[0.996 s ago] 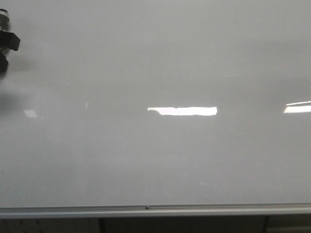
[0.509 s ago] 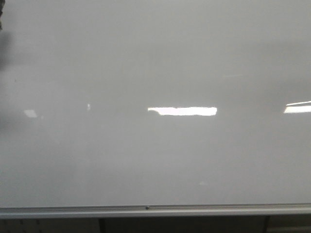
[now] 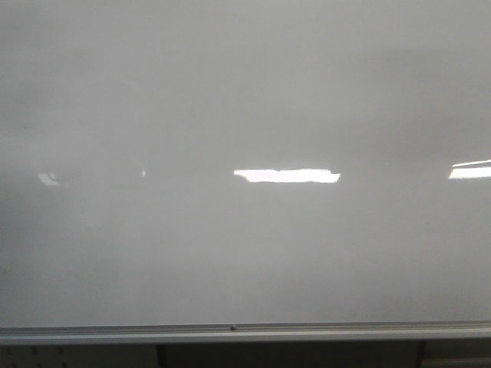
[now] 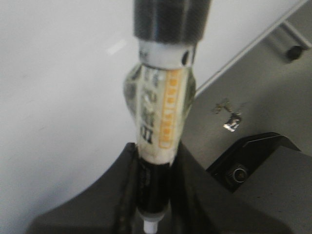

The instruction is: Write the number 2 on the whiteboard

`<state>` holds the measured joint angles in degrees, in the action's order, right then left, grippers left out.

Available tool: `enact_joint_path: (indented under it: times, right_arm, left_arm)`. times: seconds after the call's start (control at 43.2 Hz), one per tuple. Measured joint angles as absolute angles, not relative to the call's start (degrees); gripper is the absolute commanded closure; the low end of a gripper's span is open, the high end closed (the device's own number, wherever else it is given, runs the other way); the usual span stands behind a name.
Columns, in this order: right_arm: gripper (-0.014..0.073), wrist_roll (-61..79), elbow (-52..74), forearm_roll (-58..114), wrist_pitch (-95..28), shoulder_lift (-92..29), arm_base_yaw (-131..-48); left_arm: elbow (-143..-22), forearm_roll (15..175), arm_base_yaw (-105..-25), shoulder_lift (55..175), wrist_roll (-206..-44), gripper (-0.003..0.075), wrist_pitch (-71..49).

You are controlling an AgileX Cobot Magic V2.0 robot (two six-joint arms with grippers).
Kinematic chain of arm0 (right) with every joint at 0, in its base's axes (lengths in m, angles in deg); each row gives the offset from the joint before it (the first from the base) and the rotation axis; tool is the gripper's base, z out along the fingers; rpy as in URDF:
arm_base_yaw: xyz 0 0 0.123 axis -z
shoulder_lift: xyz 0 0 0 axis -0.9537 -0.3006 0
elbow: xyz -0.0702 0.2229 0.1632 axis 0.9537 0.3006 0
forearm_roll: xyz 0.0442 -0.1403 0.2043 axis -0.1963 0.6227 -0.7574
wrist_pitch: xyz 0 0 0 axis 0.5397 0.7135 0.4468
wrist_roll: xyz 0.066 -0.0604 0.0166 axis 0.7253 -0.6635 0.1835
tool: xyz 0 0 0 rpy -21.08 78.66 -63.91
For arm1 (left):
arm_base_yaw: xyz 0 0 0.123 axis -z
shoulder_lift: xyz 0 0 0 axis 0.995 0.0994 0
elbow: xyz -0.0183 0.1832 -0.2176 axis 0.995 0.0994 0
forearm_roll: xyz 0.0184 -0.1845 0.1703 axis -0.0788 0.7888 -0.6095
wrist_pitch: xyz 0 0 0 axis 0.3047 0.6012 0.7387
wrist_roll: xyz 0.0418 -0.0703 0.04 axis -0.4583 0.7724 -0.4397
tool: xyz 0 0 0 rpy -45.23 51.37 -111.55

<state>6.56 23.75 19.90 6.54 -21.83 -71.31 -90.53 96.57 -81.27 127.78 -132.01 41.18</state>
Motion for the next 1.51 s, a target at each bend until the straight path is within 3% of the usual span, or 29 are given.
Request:
enact_joint_path:
  times: [0.208, 0.648, 0.949, 1.204, 1.32, 1.505]
  right_arm:
    - [-0.0038, -8.4, 18.0, 11.8, 10.4, -28.3, -77.9]
    - [-0.0038, -23.4, 5.6, 11.2, 15.4, -38.7, -97.5]
    - [-0.0038, -24.7, 1.0, 11.2, 16.3, -43.4, -104.6]
    - [-0.0036, -24.8, 0.8, 11.2, 16.0, -45.7, -105.6]
    - [0.0039, -24.8, 0.8, 11.2, 15.7, -45.8, -105.6]
    - [0.0272, -24.8, 0.8, 10.8, 14.5, -45.8, -105.6]
  left_arm:
    - [-90.7, 99.7, -75.0, 127.6, -138.0, 0.0677, 42.5]
    - [-90.9, 97.2, -50.8, 128.4, -138.7, 0.0677, 41.0]
    - [-94.2, 96.6, -45.7, 134.4, -138.7, 0.0677, 40.7]
    - [-97.2, 96.0, -44.8, 137.5, -138.7, 0.0677, 41.0]
    - [-97.3, 95.5, -44.8, 137.6, -138.7, 0.0677, 41.4]
    - [-97.3, 95.4, -44.8, 137.7, -138.7, 0.0677, 41.4]
